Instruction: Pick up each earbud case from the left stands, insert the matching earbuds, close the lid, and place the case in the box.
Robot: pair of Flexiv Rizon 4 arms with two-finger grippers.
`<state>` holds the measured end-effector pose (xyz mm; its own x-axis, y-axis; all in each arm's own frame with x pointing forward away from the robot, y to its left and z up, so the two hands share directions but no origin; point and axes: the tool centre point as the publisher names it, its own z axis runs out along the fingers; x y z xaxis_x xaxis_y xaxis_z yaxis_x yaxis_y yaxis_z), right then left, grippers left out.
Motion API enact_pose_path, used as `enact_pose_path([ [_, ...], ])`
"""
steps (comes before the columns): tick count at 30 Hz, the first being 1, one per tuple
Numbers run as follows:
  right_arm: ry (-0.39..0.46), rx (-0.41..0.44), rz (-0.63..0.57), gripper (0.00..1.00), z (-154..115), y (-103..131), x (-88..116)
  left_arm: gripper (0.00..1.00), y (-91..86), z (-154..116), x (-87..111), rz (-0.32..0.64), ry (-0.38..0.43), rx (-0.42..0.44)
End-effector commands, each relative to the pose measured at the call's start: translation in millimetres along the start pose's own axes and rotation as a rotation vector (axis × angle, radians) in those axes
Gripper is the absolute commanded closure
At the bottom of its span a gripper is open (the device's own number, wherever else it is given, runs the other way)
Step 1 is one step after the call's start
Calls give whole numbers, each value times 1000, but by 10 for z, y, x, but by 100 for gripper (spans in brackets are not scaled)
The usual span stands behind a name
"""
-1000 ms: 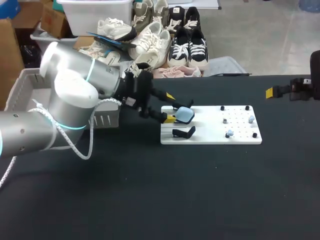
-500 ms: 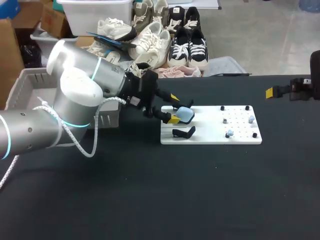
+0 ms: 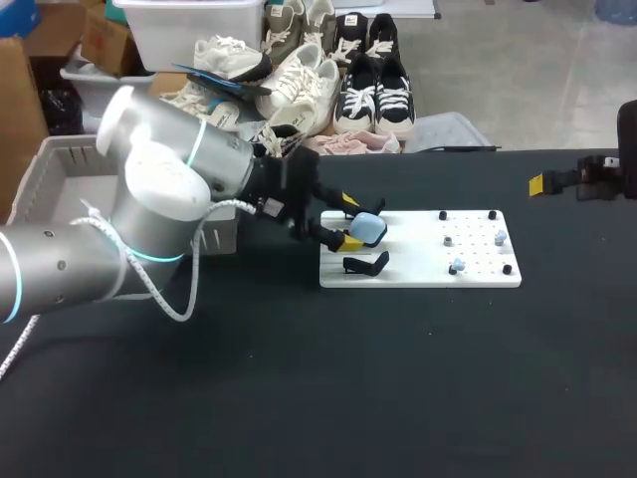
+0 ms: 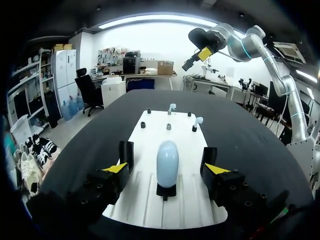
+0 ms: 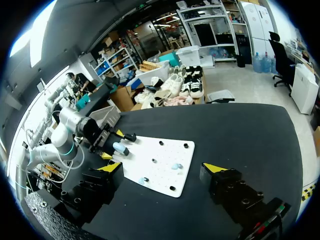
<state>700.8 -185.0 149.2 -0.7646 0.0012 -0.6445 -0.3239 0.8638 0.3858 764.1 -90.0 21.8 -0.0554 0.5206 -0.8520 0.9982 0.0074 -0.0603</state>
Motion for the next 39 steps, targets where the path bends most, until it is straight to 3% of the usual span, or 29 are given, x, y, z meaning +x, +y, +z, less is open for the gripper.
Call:
enact_pose_path([
  [1,1,0,0,0,2,-3,-1,0,-56,22,13,5,-8,-12],
  [39,1,0,0,0,2,-3,-1,5,5,86,79,-2,8,-30],
])
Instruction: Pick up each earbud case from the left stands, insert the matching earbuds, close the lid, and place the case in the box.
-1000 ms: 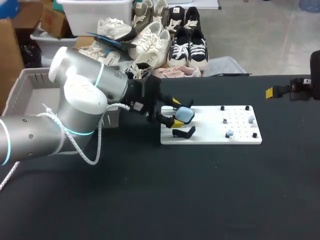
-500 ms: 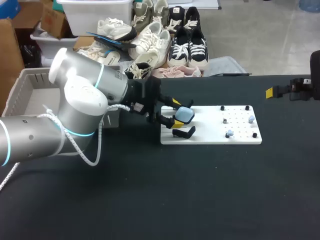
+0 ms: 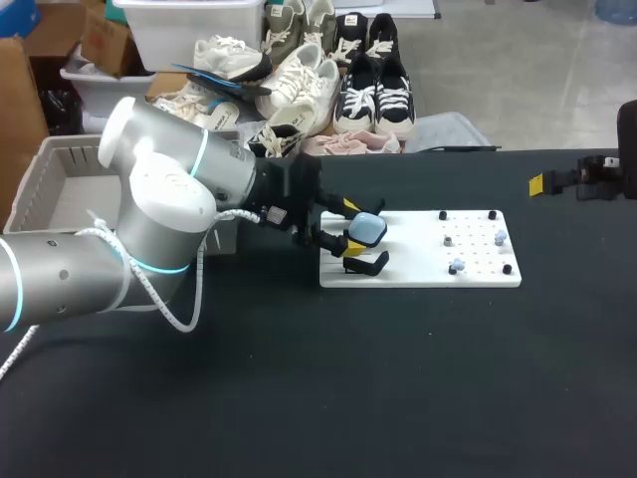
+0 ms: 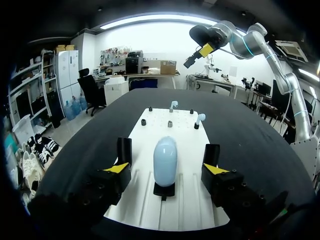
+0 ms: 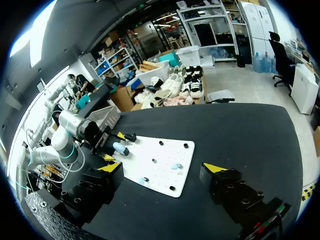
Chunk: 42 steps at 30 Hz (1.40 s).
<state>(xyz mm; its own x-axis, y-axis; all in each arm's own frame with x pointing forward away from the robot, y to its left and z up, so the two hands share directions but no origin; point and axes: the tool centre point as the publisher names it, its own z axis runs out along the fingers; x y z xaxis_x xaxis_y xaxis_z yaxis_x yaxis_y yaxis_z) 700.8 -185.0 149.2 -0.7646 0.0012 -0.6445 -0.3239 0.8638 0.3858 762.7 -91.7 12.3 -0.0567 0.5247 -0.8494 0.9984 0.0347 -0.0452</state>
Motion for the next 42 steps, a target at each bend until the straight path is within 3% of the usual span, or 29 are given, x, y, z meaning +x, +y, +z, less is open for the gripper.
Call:
enact_pose_path([
  [1,1,0,0,0,2,-3,-1,6,13,26,3,1,4,3],
  [15,1,0,0,0,2,-3,-1,12,2,30,-49,11,-1,-3],
  [17,1,0,0,0,2,-3,-1,18,-8,28,-47,11,-1,-4],
  [31,1,0,0,0,2,-3,-1,32,-34,37,-23,4,-1,-2],
  [35,1,0,0,0,2,-3,-1,43,-25,42,-24,5,-2,-3],
  [42,1,0,0,0,2,-3,-1,45,-16,48,-15,3,-5,-1],
])
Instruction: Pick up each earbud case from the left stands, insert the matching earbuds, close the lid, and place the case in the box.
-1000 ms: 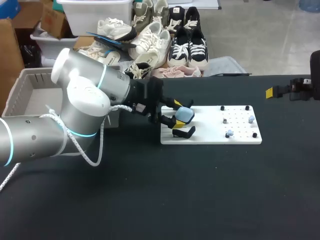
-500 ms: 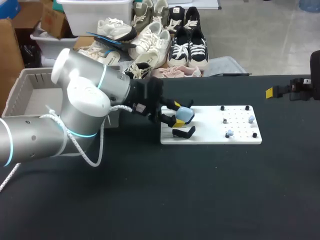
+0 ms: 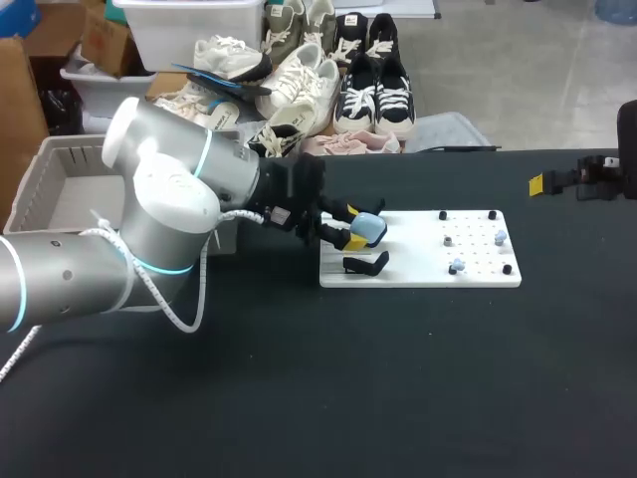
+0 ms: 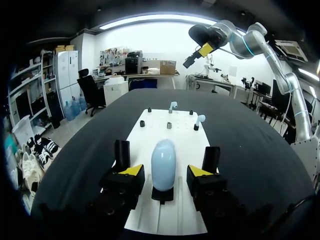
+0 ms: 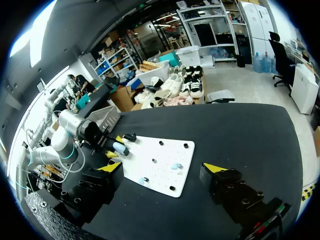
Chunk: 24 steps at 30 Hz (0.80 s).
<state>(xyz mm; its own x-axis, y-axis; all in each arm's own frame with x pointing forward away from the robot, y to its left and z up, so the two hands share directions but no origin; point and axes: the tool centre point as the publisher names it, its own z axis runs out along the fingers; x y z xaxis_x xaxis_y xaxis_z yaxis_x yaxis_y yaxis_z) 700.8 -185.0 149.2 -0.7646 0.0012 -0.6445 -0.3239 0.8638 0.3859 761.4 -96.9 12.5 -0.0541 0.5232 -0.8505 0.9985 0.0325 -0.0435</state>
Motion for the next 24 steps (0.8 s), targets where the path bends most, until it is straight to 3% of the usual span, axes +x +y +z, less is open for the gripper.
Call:
enact_pose_path([
  [1,1,0,0,0,2,-3,-1,45,1,5,13,0,-4,-2],
  [24,1,0,0,0,2,-3,-1,58,41,11,-4,5,-1,3],
])
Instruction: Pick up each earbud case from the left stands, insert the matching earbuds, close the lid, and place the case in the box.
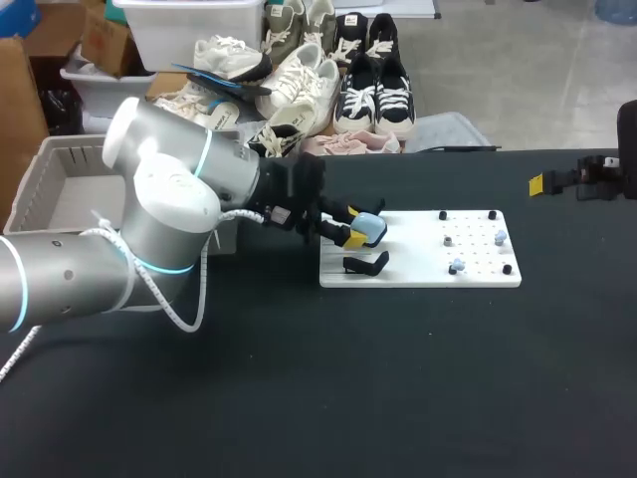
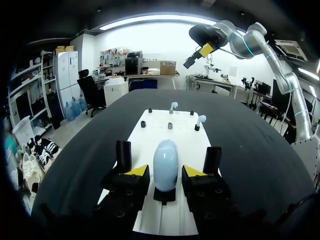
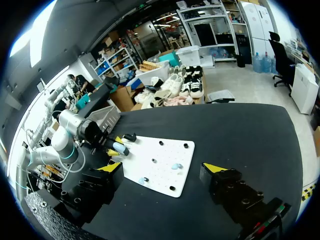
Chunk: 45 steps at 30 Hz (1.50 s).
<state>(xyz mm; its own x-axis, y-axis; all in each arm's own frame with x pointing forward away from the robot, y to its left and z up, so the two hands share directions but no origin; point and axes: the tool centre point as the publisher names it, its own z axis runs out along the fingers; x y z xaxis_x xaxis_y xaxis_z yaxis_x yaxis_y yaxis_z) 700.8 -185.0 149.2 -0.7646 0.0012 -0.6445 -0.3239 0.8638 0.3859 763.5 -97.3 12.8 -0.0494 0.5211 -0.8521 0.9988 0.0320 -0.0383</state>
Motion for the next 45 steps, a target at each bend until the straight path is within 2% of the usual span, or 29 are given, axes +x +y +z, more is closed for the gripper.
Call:
enact_pose_path([
  [1,1,0,0,0,2,-3,-1,59,21,10,2,1,2,5],
  [9,1,0,0,0,2,-3,-1,66,20,14,7,-4,1,5],
  [14,1,0,0,0,2,-3,-1,78,18,16,14,-4,1,5],
  [18,1,0,0,0,2,-3,-1,83,17,17,13,-3,0,6],
  [22,1,0,0,0,2,-3,-1,100,17,14,6,-2,-3,5],
  [37,1,0,0,0,2,-3,-1,100,30,-99,-115,6,-9,14],
  [45,1,0,0,0,2,-3,-1,100,24,-234,-376,13,-20,-13],
])
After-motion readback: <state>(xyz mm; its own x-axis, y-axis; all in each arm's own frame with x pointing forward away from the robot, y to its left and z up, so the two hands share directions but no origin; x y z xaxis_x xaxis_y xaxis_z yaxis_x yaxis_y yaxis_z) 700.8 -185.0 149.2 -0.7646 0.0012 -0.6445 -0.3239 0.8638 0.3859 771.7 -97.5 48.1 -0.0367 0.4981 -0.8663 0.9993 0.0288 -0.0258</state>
